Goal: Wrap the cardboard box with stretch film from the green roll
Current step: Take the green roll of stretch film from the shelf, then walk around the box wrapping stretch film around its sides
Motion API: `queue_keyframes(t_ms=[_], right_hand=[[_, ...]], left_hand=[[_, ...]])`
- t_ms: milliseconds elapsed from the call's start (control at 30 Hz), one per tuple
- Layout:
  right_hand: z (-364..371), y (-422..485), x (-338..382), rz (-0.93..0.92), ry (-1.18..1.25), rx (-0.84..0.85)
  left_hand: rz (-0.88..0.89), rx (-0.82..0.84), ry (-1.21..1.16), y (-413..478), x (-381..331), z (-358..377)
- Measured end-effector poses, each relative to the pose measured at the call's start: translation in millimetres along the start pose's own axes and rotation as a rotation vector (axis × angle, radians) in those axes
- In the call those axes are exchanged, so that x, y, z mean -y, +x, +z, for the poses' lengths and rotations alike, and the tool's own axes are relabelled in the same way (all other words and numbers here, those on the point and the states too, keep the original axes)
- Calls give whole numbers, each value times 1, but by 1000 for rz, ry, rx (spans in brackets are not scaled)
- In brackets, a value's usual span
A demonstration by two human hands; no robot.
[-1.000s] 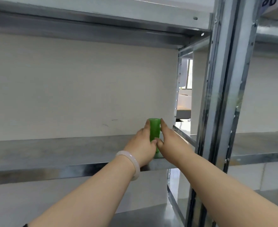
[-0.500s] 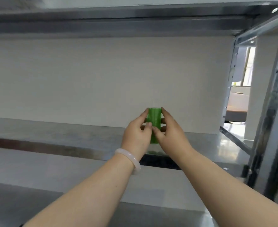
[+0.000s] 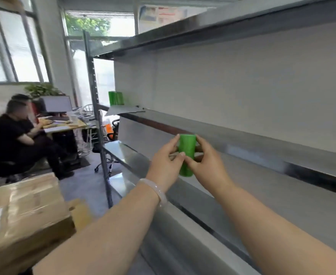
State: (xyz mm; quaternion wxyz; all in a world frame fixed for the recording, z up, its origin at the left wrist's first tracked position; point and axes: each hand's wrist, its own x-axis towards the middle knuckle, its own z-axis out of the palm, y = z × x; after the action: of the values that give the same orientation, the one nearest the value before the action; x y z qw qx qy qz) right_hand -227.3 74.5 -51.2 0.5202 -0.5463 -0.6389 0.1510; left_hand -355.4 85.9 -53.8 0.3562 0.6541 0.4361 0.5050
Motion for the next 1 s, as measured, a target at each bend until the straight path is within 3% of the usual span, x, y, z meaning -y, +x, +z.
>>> queue_keyframes(t_ms=[333, 533, 800, 1000], right_hand=[[213, -110, 99, -71, 181, 464], [309, -162, 140, -25, 292, 664], [412, -186, 184, -20, 341, 829], [492, -171, 212, -15, 368, 880]], left_hand=[[-298, -362, 34, -139, 79, -227], [-461, -566, -157, -208, 106, -317], [-481, -798, -60, -238, 145, -406], [-477, -865, 127, -222, 174, -475]])
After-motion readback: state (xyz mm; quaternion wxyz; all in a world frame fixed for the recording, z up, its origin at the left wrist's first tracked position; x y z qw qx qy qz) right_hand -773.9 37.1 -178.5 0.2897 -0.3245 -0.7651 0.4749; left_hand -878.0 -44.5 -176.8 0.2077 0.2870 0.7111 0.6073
